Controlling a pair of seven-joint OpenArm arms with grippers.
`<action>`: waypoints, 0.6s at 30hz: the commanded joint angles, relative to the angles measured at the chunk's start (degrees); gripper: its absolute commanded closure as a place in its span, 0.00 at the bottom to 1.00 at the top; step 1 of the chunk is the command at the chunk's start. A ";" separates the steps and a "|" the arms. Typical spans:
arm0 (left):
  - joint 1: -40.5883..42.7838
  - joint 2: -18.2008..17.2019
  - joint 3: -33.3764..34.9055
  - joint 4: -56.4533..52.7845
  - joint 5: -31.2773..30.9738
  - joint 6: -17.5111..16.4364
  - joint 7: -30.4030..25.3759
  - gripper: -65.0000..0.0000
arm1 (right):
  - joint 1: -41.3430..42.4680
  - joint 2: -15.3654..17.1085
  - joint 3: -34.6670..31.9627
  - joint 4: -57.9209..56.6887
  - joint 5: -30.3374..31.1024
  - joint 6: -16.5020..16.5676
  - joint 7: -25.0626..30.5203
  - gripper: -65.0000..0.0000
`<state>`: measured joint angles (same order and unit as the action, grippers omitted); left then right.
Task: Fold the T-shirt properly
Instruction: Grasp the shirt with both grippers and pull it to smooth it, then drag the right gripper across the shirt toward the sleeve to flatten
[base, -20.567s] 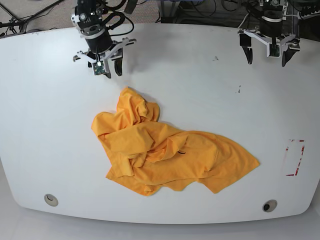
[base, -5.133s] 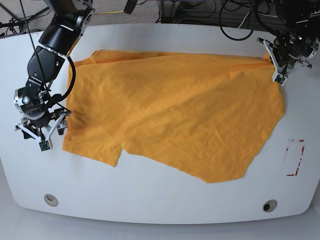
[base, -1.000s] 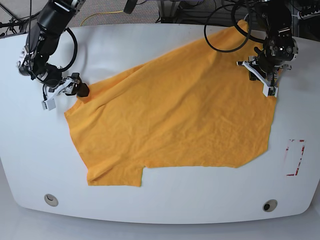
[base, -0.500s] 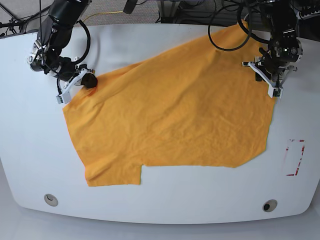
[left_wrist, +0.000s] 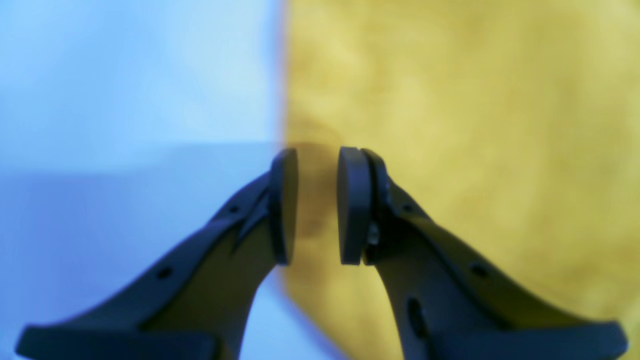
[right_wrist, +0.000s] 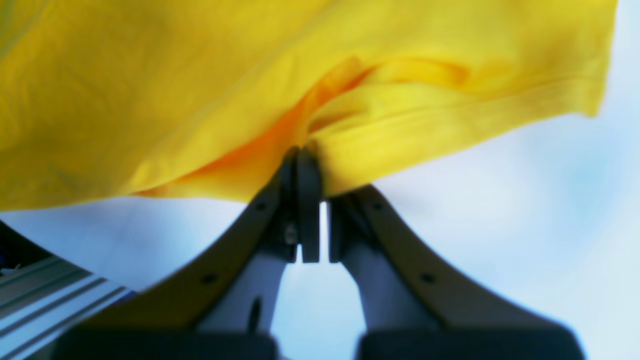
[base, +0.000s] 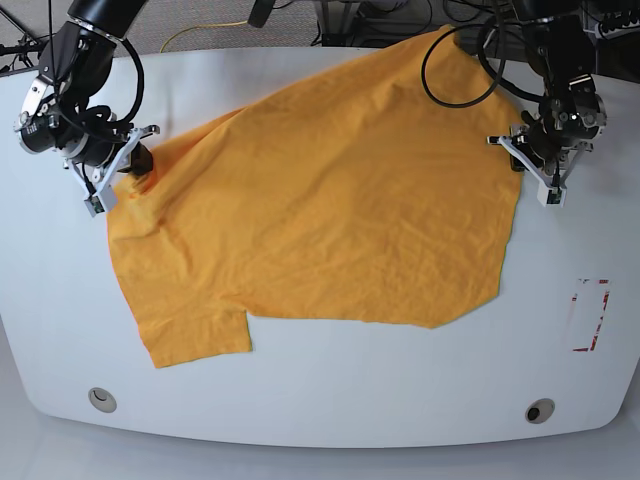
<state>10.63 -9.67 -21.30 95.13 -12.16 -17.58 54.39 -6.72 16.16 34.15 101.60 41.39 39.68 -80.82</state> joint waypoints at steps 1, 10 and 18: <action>-1.89 -1.54 -0.46 -2.96 -0.01 0.31 -0.72 0.82 | 0.61 2.34 0.27 1.12 1.91 0.32 0.82 1.00; -2.50 -1.19 -1.69 11.46 -0.72 -4.17 3.50 0.82 | 1.58 2.78 0.27 0.86 5.60 0.32 0.82 1.00; -5.75 0.75 0.24 14.10 -0.45 -12.79 9.57 0.82 | 1.67 0.85 -1.49 0.86 5.43 0.32 0.82 1.00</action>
<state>5.61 -8.03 -20.58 108.51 -12.88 -29.63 64.49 -5.61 16.05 32.27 101.54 45.74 39.68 -81.06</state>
